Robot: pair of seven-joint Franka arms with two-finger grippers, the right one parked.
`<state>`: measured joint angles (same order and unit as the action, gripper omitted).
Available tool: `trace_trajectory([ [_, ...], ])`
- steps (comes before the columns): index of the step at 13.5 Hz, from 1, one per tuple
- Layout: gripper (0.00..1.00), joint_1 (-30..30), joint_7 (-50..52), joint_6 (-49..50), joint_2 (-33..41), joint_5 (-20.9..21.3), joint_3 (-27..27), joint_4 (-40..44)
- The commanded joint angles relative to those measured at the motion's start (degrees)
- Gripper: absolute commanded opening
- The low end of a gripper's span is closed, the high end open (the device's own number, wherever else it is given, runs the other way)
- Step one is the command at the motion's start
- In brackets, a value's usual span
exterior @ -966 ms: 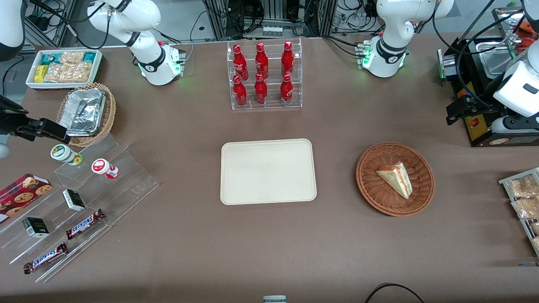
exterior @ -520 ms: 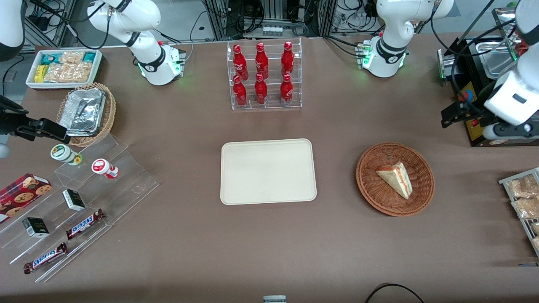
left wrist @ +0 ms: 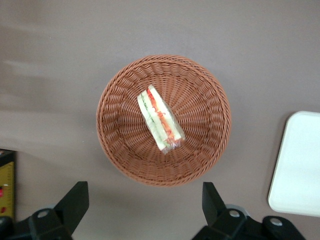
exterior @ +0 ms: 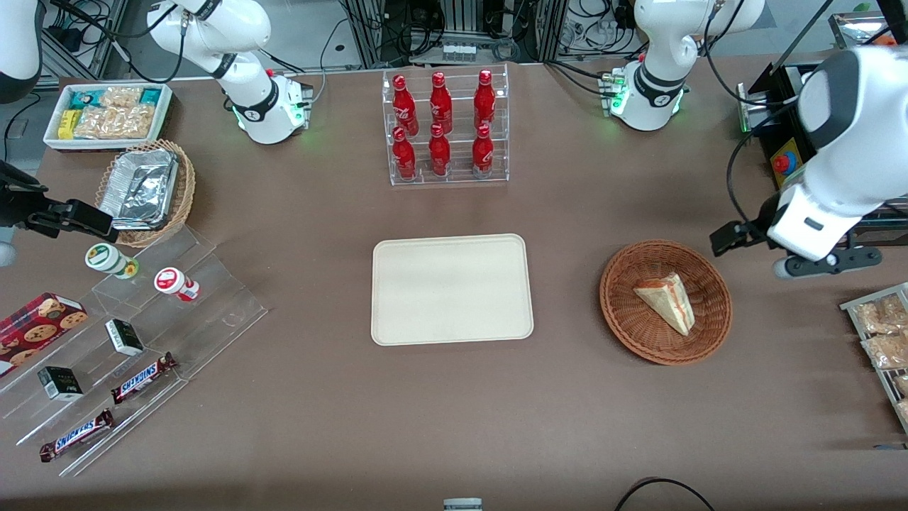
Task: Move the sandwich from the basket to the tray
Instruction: 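Lower the open left gripper over the sandwich in the wicker basket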
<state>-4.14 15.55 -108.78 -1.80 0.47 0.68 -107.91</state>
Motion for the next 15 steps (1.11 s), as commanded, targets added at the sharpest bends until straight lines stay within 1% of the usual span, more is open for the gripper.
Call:
trace_trajectory([
  [1, 1.0, -0.3, 4.4, -8.3, 2.2, -0.1, -0.1, -7.6],
  [6, 1.0, -0.3, 16.1, -25.2, 1.4, -0.2, 0.1, -18.9],
  [9, 1.0, -0.5, 18.6, -26.7, -0.8, -0.1, 0.2, -19.8],
  [12, 1.0, -0.6, 22.0, -31.4, -4.5, -0.1, 2.0, -20.2],
  [15, 1.0, -0.6, 23.4, -34.3, -6.3, 0.0, 2.8, -21.1],
])
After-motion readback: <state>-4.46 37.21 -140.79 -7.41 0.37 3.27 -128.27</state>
